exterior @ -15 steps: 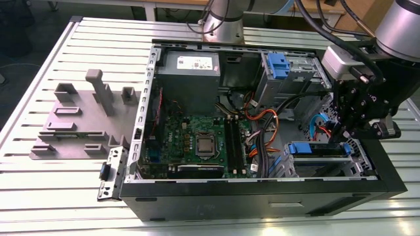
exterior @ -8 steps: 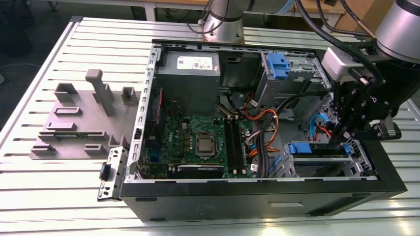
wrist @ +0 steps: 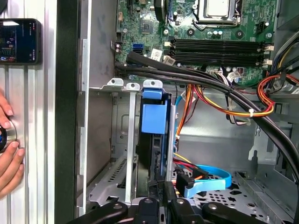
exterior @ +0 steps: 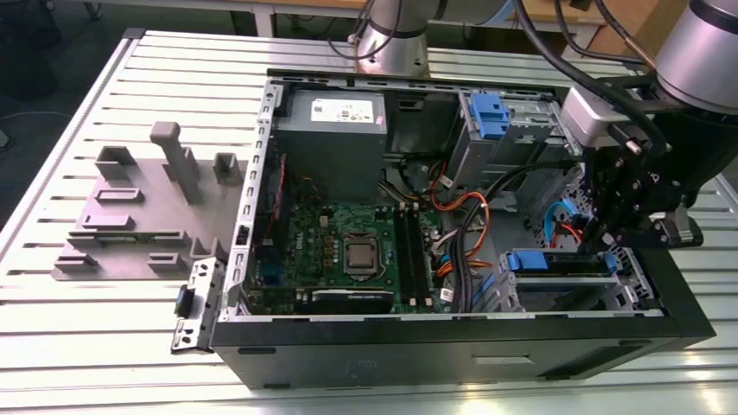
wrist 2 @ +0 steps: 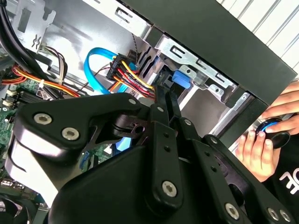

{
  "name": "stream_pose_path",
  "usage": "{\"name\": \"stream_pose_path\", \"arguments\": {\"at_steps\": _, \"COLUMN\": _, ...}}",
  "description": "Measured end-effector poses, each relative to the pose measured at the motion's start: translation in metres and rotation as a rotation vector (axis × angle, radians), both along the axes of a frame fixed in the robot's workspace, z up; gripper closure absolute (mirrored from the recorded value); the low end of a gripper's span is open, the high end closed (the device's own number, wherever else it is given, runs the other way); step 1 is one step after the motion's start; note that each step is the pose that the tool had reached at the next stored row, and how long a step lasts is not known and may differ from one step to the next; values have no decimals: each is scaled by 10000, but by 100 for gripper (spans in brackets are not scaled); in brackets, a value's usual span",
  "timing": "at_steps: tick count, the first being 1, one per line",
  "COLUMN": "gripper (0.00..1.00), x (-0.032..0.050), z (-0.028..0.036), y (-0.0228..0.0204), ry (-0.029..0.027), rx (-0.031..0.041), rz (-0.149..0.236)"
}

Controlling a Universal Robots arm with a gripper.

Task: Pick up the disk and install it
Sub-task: 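Insert the first disk wire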

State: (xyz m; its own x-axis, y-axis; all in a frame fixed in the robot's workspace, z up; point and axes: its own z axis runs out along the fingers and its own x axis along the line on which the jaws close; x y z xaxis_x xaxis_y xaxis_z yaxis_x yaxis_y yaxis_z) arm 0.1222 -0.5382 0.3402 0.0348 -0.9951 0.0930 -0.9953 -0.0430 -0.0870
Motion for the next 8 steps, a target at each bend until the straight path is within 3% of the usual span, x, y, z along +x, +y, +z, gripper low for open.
{"name": "stream_pose_path", "arguments": {"at_steps": 4, "gripper": 84, "x": -30, "z": -5, "y": -7, "ry": -145, "rx": 10, "rz": 0}}
{"name": "stream_pose_path", "arguments": {"at_steps": 8, "gripper": 84, "x": -35, "z": -22, "y": -15, "ry": -193, "rx": 27, "rz": -79}}
